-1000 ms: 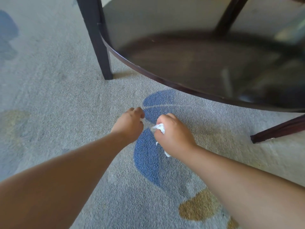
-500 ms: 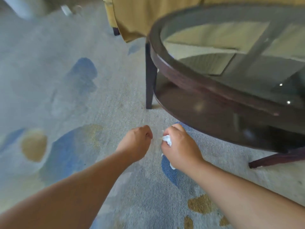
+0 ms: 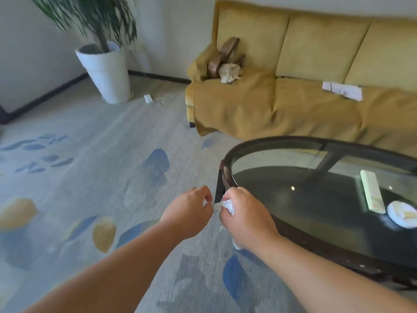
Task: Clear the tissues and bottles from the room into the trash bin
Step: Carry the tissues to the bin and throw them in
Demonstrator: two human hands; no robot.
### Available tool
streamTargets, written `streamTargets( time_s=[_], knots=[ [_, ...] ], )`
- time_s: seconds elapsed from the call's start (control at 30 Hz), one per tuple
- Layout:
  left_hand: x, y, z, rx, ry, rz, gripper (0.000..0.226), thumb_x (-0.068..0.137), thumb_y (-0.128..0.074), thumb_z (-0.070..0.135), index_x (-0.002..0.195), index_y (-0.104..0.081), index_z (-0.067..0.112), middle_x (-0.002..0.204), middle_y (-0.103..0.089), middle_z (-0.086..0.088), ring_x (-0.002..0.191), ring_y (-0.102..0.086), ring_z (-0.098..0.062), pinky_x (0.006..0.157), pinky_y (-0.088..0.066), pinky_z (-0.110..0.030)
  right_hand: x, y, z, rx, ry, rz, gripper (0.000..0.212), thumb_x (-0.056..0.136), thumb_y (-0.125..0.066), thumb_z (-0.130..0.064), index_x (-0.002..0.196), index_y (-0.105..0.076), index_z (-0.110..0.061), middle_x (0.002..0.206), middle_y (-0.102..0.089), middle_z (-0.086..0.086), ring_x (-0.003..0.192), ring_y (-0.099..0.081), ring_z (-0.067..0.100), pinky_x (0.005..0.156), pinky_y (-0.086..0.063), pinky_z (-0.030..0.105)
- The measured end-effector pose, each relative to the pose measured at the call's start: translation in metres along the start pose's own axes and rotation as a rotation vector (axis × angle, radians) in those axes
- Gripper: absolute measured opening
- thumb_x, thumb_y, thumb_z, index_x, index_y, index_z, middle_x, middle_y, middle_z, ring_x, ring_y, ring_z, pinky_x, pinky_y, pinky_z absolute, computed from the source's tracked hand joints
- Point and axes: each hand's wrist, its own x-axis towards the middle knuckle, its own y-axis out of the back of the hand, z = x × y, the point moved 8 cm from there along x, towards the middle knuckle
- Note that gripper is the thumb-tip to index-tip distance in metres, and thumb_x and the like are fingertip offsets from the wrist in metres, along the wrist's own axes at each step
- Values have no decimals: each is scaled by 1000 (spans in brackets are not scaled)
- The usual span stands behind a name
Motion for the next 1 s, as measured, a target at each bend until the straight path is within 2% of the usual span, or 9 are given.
streamTargets(
  time_s=[0.07,0.13,0.27,0.4,0.5,0.63,0.73,0.87,1.0],
  knots=[
    [-17,35,17,17,-4,-6,28,92,-51,23,120,-49,22,113,-49,3,85,-50,-13,68,-38,-22,0,32,-28,7,40,11,5,88,-53,-26,89,-49,-23,92,-52,-10,74,-52,8,55,-33,22],
    [-35,70,28,4,30,-6,32,87,-53,19,118,-48,22,115,-44,4,89,-48,-13,71,-37,-23,-1,61,-58,28,82,13,9,88,-55,-28,86,-46,-25,87,-53,-9,72,-51,7,53,-31,20],
    [-71,146,41,4,95,81,20,87,-45,10,101,-50,23,109,-43,4,85,-48,-13,69,-36,-22,0,101,-123,20,190,-5,11,89,-55,-31,89,-44,-29,84,-52,-10,73,-52,8,55,-36,20],
    [-109,217,44,27,118,210,20,88,-41,7,91,-56,20,103,-46,3,80,-52,-15,71,-46,-28,-1,127,-190,36,278,-11,9,89,-53,-32,93,-46,-29,89,-50,-12,80,-51,9,59,-34,20],
    [-137,265,36,41,127,288,23,88,-40,8,94,-59,20,100,-50,4,81,-50,-15,71,-43,-24,-5,137,-243,45,352,-9,8,89,-53,-31,94,-49,-26,90,-51,-10,84,-50,9,58,-32,16],
    [-170,321,15,36,116,384,31,90,-42,9,112,-59,22,114,-56,3,97,-54,-16,80,-44,-23,-8,141,-312,47,427,12,10,89,-54,-29,95,-53,-22,94,-55,-6,90,-50,13,64,-38,22],
    [-191,357,-9,51,112,431,38,90,-42,7,121,-56,24,122,-54,3,105,-55,-14,85,-45,-22,-10,142,-362,56,463,32,8,88,-54,-28,92,-53,-21,92,-55,-5,87,-51,14,65,-40,25],
    [-224,403,-40,51,119,491,42,89,-40,6,123,-56,25,121,-54,3,105,-55,-14,89,-48,-26,-15,137,-425,41,519,38,6,87,-52,-25,90,-51,-20,92,-55,-3,83,-51,15,56,-33,21],
    [-258,444,-75,56,139,536,42,90,-41,6,124,-56,25,119,-53,4,103,-54,-13,84,-44,-22,-19,124,-484,86,552,30,5,87,-52,-24,88,-51,-19,86,-53,-4,76,-51,14,54,-32,22]
  ],
)
